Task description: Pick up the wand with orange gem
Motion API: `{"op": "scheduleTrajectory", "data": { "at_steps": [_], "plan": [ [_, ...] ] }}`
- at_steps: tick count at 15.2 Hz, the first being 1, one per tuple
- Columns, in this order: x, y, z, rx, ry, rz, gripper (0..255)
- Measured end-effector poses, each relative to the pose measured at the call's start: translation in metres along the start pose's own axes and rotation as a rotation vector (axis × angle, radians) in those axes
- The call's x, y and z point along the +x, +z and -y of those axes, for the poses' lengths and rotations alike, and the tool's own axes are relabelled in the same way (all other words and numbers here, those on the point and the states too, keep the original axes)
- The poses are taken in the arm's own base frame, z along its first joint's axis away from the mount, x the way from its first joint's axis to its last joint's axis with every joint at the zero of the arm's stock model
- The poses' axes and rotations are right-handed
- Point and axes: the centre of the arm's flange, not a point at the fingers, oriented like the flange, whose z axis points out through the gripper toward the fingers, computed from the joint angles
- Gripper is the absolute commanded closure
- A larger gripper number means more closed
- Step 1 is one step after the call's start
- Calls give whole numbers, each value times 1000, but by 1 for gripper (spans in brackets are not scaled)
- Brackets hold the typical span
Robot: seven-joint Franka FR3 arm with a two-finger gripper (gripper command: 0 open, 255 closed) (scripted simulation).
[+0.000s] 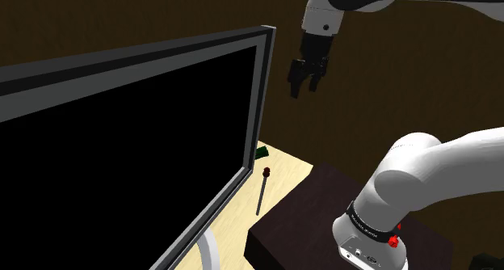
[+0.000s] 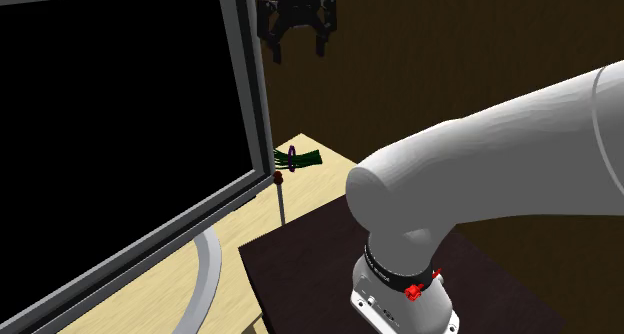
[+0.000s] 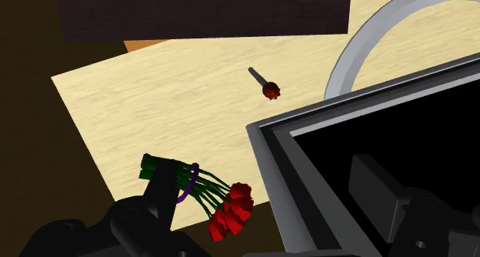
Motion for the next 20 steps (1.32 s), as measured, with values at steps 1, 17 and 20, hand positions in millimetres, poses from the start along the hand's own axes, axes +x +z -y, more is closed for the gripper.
{"op": "scheduleTrajectory", "data": {
  "at_steps": [1, 17, 20],
  "plan": [
    [0, 0, 0, 0, 0, 0, 0],
    [23, 192, 43, -21, -71, -3, 0],
    [26, 230, 53, -25, -85, -4, 0]
  ]
}}
